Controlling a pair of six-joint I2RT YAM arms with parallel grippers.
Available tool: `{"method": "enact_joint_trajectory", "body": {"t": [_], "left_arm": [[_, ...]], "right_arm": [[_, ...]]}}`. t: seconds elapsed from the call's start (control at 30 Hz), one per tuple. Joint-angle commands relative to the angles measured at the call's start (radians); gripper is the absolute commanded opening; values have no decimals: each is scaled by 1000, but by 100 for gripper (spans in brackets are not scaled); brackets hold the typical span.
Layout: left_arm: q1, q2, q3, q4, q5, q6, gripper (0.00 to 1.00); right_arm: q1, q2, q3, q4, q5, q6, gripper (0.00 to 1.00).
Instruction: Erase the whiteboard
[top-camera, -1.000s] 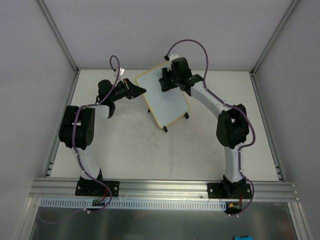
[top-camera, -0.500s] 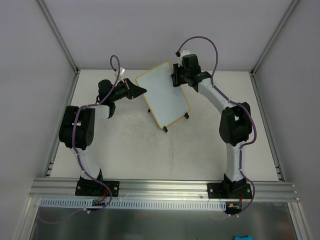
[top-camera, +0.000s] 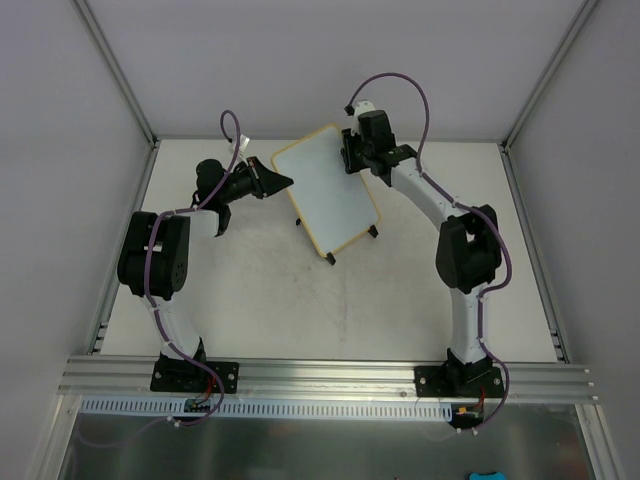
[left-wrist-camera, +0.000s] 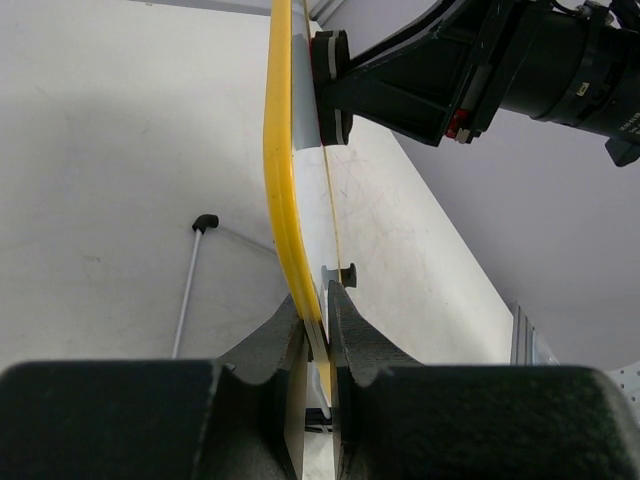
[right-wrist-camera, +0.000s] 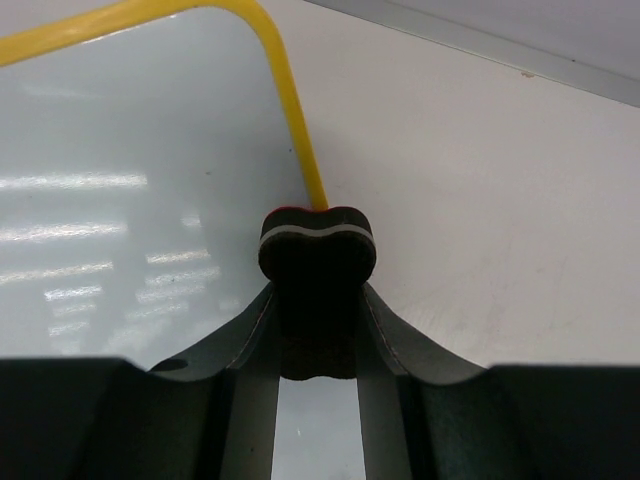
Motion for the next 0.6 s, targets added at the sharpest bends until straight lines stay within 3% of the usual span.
{"method": "enact_joint_trajectory", "body": {"t": [0.0,0.3,0.57], "left_arm": [[-24,-49,7,48,104,97,0],[-24,-47,10,46,104,92,0],[-24,-44,9,45,101,95,0]], "right_arm": [[78,-19,-12,33,-1,-22,0],[245,-105,-196,163,32,42,0],[311,-151,-317,229,22,114,0]]}}
